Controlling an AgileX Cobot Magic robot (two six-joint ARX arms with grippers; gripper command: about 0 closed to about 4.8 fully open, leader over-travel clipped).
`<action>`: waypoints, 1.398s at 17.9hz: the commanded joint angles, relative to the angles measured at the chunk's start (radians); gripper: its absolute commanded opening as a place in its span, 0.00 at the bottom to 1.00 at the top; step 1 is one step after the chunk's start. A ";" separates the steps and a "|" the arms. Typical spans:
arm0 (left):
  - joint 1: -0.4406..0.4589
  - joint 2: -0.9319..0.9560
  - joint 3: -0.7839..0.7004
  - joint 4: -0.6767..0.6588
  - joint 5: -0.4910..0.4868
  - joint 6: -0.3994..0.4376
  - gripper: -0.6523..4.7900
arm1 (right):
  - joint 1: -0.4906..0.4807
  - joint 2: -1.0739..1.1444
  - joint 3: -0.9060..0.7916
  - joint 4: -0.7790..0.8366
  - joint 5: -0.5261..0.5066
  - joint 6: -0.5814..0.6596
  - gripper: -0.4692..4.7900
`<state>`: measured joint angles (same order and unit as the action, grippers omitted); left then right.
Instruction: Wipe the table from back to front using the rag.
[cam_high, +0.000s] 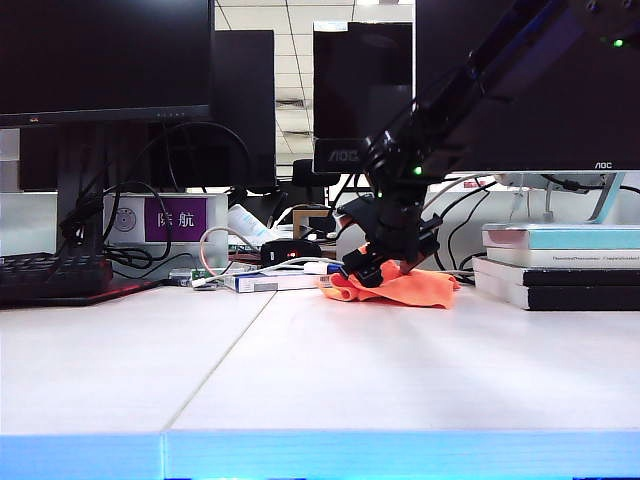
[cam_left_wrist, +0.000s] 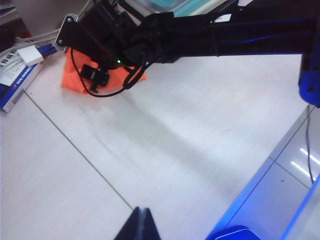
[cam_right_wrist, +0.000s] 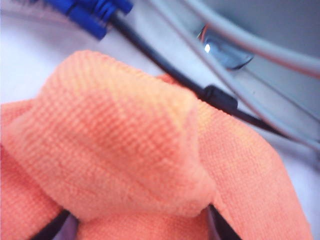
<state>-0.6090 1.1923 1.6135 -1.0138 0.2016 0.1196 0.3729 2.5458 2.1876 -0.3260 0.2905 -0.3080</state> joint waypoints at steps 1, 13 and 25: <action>-0.001 -0.003 0.005 0.009 0.005 0.003 0.11 | 0.010 -0.033 -0.002 -0.031 -0.013 -0.011 0.81; -0.001 -0.003 0.005 0.008 0.005 0.003 0.11 | 0.046 -0.176 -0.002 -0.201 -0.128 -0.010 0.89; -0.001 -0.003 0.004 0.033 0.001 0.013 0.11 | 0.090 -0.498 -0.002 -0.426 -0.140 0.037 0.08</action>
<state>-0.6090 1.1919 1.6135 -1.0016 0.2005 0.1238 0.4610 2.0933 2.1822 -0.7284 0.1535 -0.2817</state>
